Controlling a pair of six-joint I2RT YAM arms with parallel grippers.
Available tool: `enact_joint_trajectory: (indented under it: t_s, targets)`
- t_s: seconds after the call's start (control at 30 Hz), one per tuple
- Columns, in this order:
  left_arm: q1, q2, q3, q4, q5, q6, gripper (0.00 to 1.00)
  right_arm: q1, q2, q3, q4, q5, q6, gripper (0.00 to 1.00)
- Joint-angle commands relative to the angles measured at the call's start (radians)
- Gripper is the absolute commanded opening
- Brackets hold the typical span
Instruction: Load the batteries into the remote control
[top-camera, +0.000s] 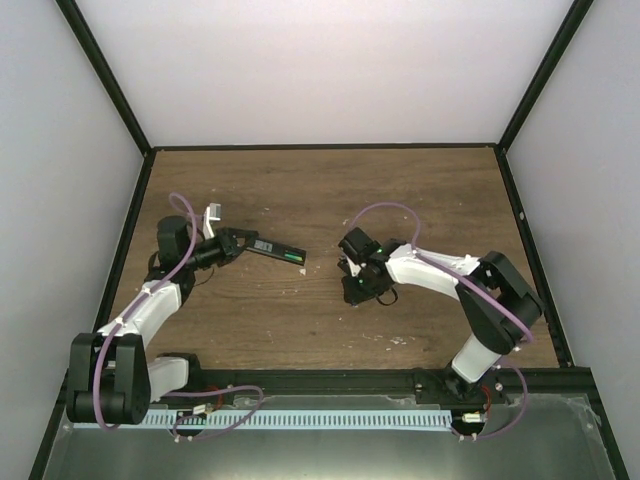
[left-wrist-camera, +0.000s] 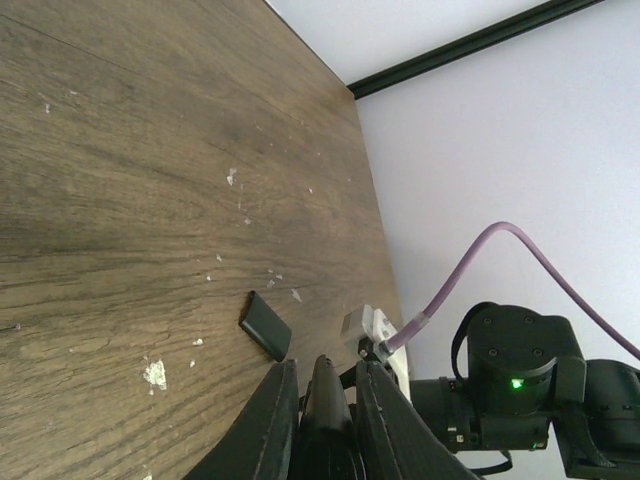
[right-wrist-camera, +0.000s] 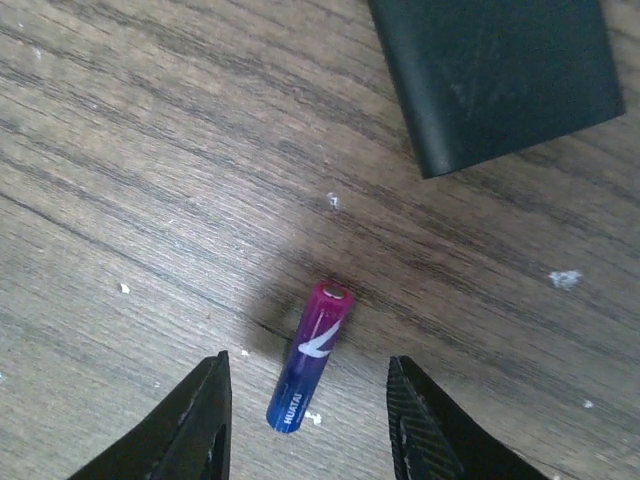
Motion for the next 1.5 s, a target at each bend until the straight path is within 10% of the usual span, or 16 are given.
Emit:
enact_joint_trajectory:
  t_s: [0.0,0.73,1.47]
  targets:
    - [0.01,-0.005,0.006,-0.002,0.0,0.013,0.0,0.018,0.028,-0.01,0.022,0.001,0.0,0.35]
    - [0.013,0.052,0.035,0.003,0.061,0.046,0.0,0.036,-0.02,0.05,-0.115,0.029,-0.037,0.01]
    - [-0.153,0.249,0.251,-0.393,0.368,0.448,0.0,0.05,-0.033,0.524,-0.51,-0.256,-0.227,0.01]
